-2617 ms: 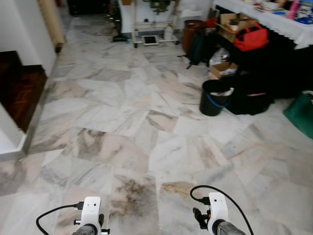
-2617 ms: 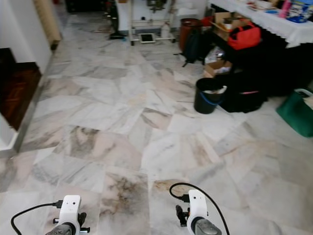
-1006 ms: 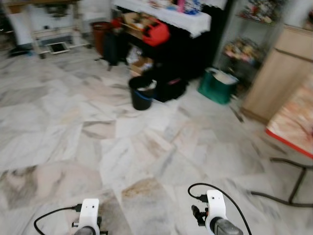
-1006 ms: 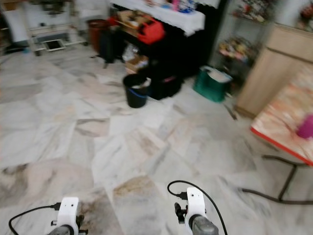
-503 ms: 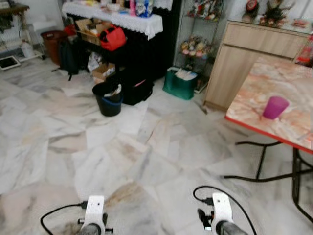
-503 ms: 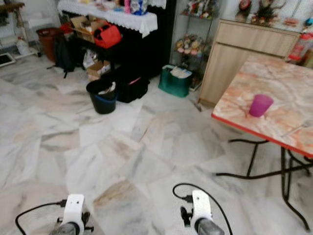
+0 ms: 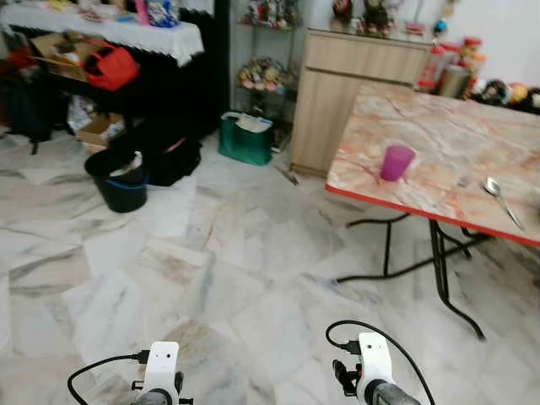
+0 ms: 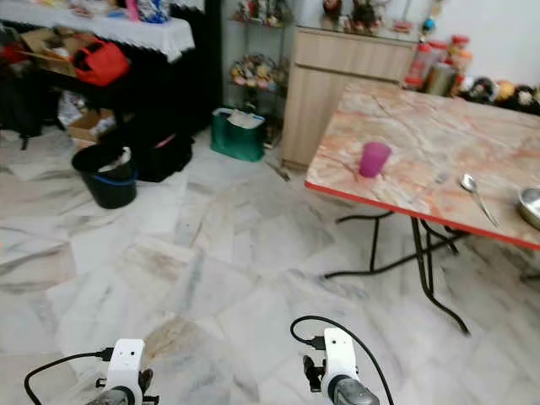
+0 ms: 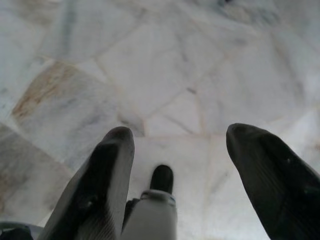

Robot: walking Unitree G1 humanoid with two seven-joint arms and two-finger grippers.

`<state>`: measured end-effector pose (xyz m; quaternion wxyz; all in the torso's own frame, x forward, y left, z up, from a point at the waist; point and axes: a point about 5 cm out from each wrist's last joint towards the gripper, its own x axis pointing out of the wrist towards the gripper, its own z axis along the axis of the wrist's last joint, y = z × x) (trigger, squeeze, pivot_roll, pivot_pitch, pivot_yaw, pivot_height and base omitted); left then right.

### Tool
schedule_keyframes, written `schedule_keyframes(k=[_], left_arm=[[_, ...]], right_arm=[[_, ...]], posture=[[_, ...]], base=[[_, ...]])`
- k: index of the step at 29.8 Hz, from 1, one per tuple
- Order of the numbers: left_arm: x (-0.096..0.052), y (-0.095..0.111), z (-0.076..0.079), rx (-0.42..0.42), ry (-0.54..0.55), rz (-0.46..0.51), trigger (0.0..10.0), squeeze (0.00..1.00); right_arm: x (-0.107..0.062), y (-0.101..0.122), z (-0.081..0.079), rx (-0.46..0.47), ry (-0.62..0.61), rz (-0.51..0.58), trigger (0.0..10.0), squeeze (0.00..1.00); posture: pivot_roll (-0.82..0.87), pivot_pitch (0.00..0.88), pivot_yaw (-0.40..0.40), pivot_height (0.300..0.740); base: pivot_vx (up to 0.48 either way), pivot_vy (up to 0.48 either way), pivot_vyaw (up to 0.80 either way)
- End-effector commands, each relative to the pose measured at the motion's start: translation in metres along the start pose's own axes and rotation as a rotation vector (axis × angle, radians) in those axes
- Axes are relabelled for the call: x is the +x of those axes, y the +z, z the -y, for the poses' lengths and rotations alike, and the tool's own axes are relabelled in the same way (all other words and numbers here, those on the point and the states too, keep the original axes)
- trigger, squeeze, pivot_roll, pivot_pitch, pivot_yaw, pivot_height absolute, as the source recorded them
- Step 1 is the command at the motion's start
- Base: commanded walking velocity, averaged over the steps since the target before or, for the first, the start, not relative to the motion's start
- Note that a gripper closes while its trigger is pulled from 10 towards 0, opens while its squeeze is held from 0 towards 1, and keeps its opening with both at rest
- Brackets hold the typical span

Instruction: Setting the table

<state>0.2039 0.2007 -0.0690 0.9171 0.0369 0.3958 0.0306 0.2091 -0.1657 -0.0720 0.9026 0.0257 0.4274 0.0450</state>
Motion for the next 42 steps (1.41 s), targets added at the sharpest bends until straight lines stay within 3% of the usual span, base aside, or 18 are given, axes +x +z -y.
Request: schedule_keyframes(k=[1, 20, 42], left_arm=[[0.0006, 0.0014, 0.0057, 0.004, -0.018, 0.003, 10.0, 0.00], [0.0008, 0.0019, 0.0057, -0.010, -0.014, 0.002, 10.0, 0.00], [0.0021, 0.0070, 0.0053, -0.036, -0.005, 0.016, 10.0, 0.00]], right_arm=[[-0.0012, -0.0003, 0.0063, 0.002, -0.020, 0.001, 10.0, 0.00], [-0.0011, 0.0000, 0.0064, 0.015, -0.027, 0.004, 10.0, 0.00], [-0.0008, 0.0030, 0.0064, 0.027, -0.029, 0.023, 10.0, 0.00]], posture=[[0.00, 0.000, -0.038, 0.728], [-0.01, 0.000, -0.036, 0.728], [-0.01, 0.000, -0.035, 0.728]], base=[[0.000, 0.000, -0.66], [0.000, 0.000, -0.64], [0.000, 0.000, 0.00]])
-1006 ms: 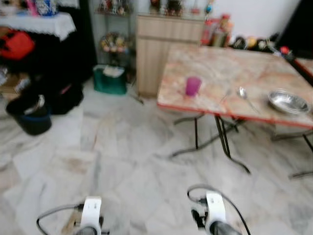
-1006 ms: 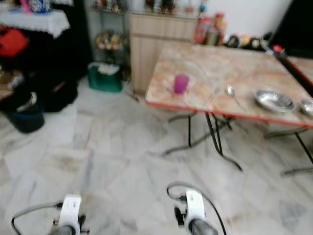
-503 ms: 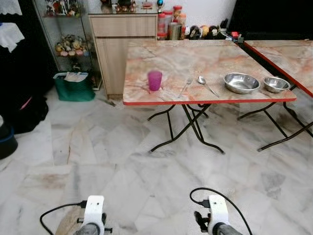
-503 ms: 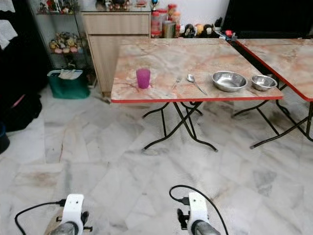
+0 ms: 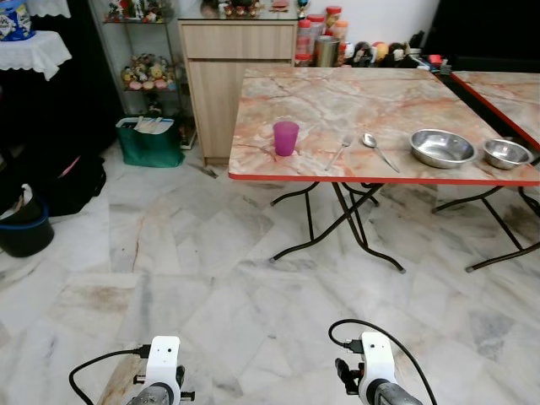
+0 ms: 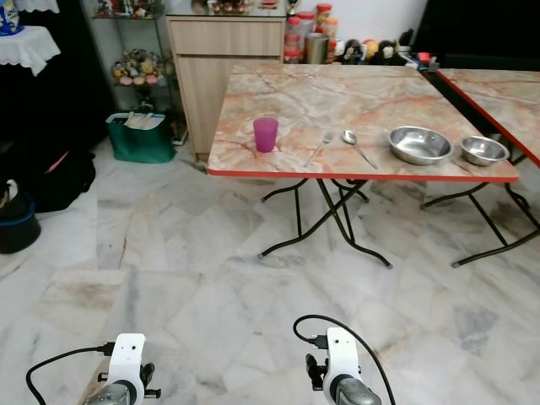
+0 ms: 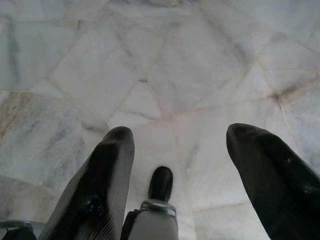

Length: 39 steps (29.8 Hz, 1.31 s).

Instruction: Setting the table

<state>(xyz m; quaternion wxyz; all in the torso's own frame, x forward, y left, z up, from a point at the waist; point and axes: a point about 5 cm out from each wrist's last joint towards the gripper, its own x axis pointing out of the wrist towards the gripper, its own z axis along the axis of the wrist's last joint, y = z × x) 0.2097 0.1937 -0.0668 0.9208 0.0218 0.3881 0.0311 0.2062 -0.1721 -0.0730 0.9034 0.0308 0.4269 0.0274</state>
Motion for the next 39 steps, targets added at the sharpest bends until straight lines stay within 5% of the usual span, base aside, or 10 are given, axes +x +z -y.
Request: schedule_keyframes(k=[1, 13, 39], left_arm=[[0.0002, 0.0006, -0.0016, -0.013, 0.005, -0.001, 10.0, 0.00], [-0.0004, -0.0006, -0.0004, 0.025, -0.005, 0.002, 10.0, 0.00], [-0.0002, -0.0005, 0.0025, 0.025, -0.010, 0.004, 10.0, 0.00]], right_arm=[[0.0009, 0.0058, 0.0001, 0.002, -0.002, 0.020, 10.0, 0.00], [0.0004, 0.0030, 0.0000, 0.003, -0.003, 0.013, 10.0, 0.00], [0.0004, 0.0042, 0.0012, -0.003, -0.004, 0.016, 10.0, 0.00]], posture=[[-0.01, 0.000, -0.035, 0.728], [-0.01, 0.000, -0.032, 0.728], [-0.01, 0.000, -0.038, 0.728]], base=[[0.000, 0.000, 0.00], [0.000, -0.155, 0.00], [0.000, -0.479, 0.00]])
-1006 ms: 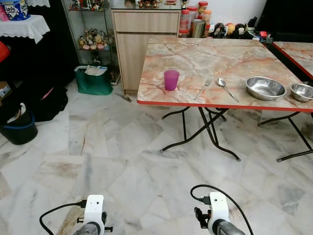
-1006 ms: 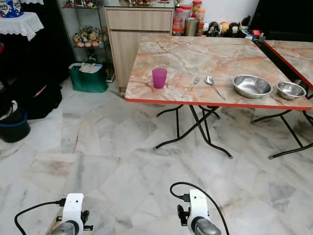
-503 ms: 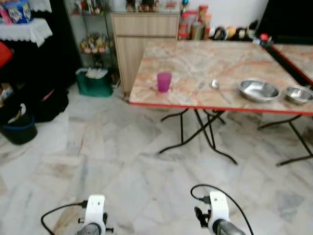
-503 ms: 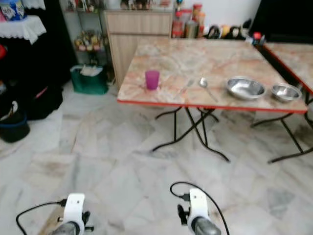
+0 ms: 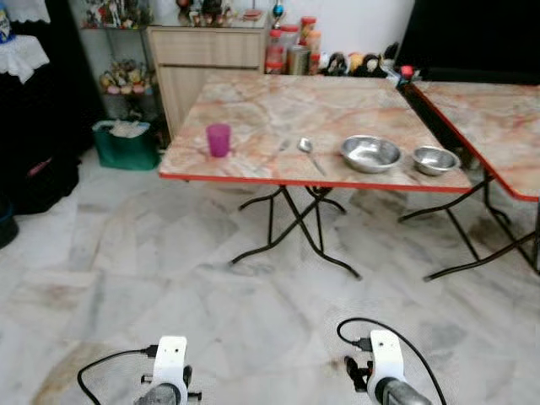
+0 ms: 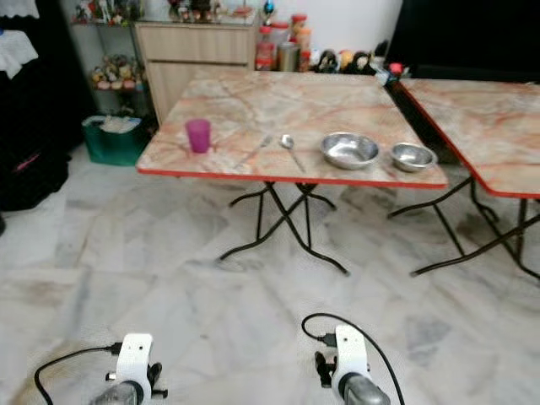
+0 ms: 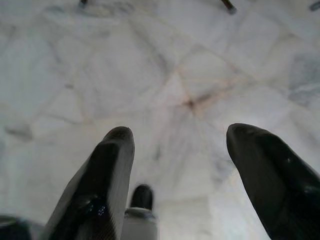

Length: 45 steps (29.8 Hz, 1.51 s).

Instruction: Setting the table

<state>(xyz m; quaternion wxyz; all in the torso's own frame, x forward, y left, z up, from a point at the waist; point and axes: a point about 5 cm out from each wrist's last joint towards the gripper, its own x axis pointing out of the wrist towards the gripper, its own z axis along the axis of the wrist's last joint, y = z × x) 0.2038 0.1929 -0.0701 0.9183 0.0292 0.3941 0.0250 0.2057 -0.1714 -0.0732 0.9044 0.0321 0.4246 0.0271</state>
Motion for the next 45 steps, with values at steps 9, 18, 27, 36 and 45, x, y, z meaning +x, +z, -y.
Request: schedule_keyframes(k=[9, 18, 27, 36, 45], left_arm=[[0.0014, 0.0052, 0.0003, 0.003, 0.003, 0.011, 10.0, 0.00], [0.0015, 0.0074, -0.0002, -0.024, -0.003, 0.029, 10.0, 0.00], [0.0019, 0.0088, 0.0011, -0.031, -0.002, 0.033, 10.0, 0.00], [0.0021, 0.0092, 0.0014, -0.034, -0.004, 0.033, 10.0, 0.00], [0.0020, 0.0088, 0.0010, -0.034, -0.003, 0.032, 10.0, 0.00]], right_arm=[[0.0007, 0.0040, 0.0003, -0.007, 0.000, 0.008, 10.0, 0.00], [0.0010, 0.0056, 0.0001, -0.006, 0.000, 0.015, 10.0, 0.00], [0.0009, 0.0054, 0.0007, -0.005, -0.003, 0.011, 10.0, 0.00], [0.0008, 0.0056, 0.0026, 0.000, -0.017, 0.009, 10.0, 0.00], [0.0009, 0.0060, 0.0014, -0.007, -0.012, 0.014, 10.0, 0.00]], posture=[[-0.01, 0.000, -0.037, 0.728], [-0.01, 0.000, -0.037, 0.728], [-0.01, 0.000, -0.040, 0.728], [-0.01, 0.000, -0.040, 0.728], [-0.01, 0.000, -0.041, 0.728]], base=[[0.000, -0.366, 0.00], [0.000, 0.000, 0.00], [0.283, 0.000, 0.00], [0.289, 0.000, -0.50], [0.287, 0.000, -0.07]])
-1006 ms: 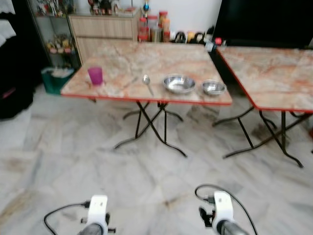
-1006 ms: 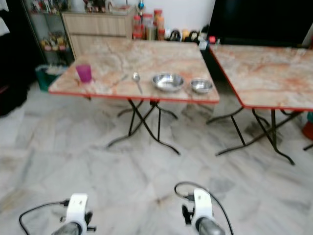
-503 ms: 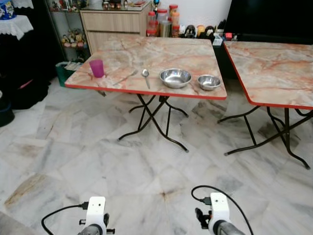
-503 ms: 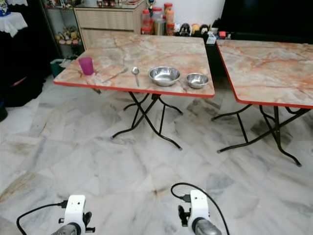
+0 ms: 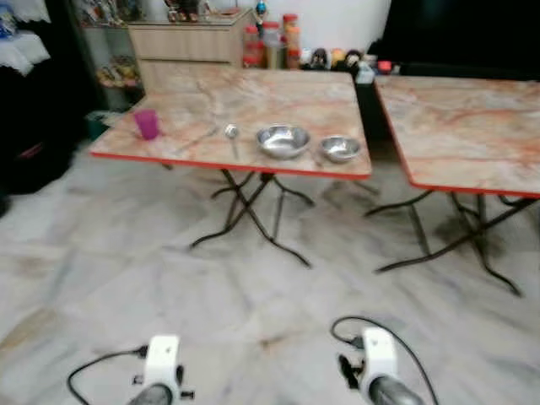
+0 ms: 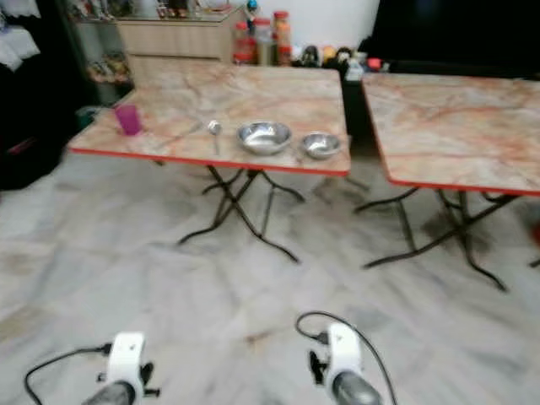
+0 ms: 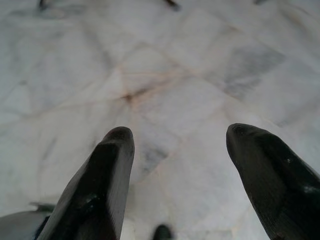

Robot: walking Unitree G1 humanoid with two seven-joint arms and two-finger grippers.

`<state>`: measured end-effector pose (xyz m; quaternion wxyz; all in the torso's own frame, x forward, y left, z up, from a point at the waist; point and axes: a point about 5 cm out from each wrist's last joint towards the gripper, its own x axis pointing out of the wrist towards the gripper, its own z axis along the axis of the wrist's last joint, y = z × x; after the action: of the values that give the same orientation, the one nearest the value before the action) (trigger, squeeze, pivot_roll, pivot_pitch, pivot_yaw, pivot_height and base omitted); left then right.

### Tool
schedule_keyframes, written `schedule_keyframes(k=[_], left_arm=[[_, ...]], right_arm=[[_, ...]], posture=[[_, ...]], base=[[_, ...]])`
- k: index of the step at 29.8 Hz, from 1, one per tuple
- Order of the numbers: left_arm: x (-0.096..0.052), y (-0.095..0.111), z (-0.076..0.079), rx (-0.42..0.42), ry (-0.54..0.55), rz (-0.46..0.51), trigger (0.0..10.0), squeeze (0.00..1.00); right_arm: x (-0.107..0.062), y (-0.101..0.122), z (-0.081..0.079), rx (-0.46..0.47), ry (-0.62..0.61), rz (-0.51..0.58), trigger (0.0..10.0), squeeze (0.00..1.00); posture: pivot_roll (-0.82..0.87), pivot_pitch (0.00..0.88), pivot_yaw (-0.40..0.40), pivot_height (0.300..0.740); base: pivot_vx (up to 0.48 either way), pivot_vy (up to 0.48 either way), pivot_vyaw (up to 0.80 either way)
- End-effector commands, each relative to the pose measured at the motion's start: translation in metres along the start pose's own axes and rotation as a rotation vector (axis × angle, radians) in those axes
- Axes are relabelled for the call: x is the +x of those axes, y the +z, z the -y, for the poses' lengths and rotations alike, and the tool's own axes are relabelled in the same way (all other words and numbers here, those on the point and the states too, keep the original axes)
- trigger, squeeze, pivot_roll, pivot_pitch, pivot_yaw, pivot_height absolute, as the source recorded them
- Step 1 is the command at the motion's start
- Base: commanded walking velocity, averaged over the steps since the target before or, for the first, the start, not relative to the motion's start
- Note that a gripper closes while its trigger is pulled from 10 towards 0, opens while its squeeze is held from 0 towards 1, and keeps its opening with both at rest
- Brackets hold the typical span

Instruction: Setting the table

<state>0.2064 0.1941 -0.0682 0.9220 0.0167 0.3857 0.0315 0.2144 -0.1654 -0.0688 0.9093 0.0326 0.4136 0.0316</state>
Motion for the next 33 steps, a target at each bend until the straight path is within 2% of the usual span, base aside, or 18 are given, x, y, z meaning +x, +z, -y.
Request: schedule_keyframes(k=[1, 12, 15, 21, 26, 33], left_arm=[[0.0016, 0.0055, 0.0025, -0.006, -0.005, 0.014, 10.0, 0.00], [0.0009, 0.0033, 0.0010, -0.008, -0.001, 0.008, 10.0, 0.00], [0.0009, 0.0030, 0.0011, -0.010, -0.001, 0.008, 10.0, 0.00], [0.0011, 0.0034, 0.0022, -0.013, -0.001, 0.008, 10.0, 0.00], [0.0013, 0.0040, 0.0028, -0.015, -0.002, 0.010, 10.0, 0.00], [0.0010, 0.0031, 0.0028, -0.017, -0.001, 0.009, 10.0, 0.00]], right_arm=[[-0.0018, -0.0033, 0.0075, -0.004, -0.021, -0.010, 10.0, 0.00], [-0.0020, -0.0042, 0.0066, -0.002, -0.017, -0.008, 10.0, 0.00], [-0.0020, -0.0034, 0.0060, -0.035, -0.007, -0.002, 10.0, 0.00], [-0.0021, 0.0000, 0.0083, -0.036, -0.017, 0.021, 10.0, 0.00], [-0.0018, 0.0006, 0.0085, -0.023, -0.012, 0.014, 10.0, 0.00], [-0.0019, -0.0024, 0.0057, -0.057, -0.001, 0.005, 10.0, 0.00]], posture=[[-0.01, 0.000, -0.042, 0.728], [-0.01, 0.000, -0.039, 0.728], [-0.01, 0.000, -0.038, 0.728], [-0.01, 0.000, -0.042, 0.728], [-0.01, 0.000, -0.045, 0.728], [-0.01, 0.000, -0.039, 0.728]], base=[[0.285, 0.000, 0.00], [0.286, 0.000, 0.00], [0.279, 0.000, 0.00], [0.274, 0.000, 0.71], [0.274, 0.000, 0.00], [0.274, 0.000, 0.00]])
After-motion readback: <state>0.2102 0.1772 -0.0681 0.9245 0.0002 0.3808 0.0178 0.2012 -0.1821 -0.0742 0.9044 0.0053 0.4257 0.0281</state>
